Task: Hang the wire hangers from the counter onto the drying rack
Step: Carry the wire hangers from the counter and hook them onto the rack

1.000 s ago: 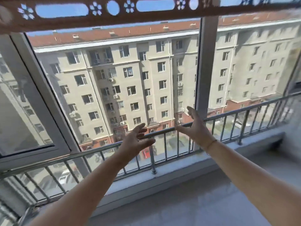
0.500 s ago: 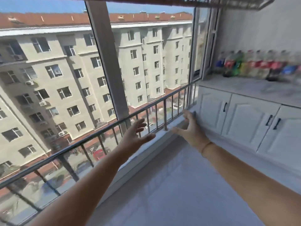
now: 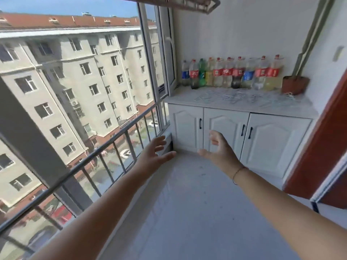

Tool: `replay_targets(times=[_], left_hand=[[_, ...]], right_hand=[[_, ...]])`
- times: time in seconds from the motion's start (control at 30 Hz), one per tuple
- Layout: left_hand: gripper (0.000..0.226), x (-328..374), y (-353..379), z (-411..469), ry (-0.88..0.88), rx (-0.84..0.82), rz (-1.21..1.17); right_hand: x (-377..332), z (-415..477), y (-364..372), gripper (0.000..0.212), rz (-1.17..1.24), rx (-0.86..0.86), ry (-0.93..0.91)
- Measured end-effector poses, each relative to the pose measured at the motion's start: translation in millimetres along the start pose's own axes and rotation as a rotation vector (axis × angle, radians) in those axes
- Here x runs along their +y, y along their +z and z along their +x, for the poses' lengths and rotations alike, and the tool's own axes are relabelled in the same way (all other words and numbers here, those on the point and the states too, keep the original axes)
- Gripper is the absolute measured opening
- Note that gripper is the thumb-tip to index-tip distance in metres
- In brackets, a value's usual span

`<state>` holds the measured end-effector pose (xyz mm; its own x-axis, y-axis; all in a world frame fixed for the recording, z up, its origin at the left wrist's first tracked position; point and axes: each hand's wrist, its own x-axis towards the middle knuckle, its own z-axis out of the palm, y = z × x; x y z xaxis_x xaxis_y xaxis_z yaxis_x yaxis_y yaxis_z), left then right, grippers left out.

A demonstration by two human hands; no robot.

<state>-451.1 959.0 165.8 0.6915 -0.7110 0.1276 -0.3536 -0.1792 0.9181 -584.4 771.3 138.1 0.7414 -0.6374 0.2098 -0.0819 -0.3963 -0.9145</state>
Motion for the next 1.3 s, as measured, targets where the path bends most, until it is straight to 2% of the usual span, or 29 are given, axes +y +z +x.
replay_targets(times=[0.1, 0.27, 0.53, 0.93, 1.3], left_hand=[[0.060, 4, 23, 66, 0.024, -0.054, -0.004], [0.062, 10, 60, 168, 0.047, -0.135, -0.020], [0.058, 14, 137, 297, 0.056, -0.222, -0.021], [0.045, 29, 290, 515, 0.040, -0.184, -0.091], [0.041, 23, 408, 675, -0.002, -0.271, -0.085]], right_hand=[[15, 49, -27, 0.069, -0.014, 0.056, 0.040], [41, 114, -71, 0.047, -0.018, 0.152, 0.095], [100, 213, -139, 0.035, 0.032, 0.286, 0.166], [208, 406, -275, 0.024, 0.044, 0.279, 0.199], [315, 534, -354, 0.020, 0.076, 0.326, 0.307]])
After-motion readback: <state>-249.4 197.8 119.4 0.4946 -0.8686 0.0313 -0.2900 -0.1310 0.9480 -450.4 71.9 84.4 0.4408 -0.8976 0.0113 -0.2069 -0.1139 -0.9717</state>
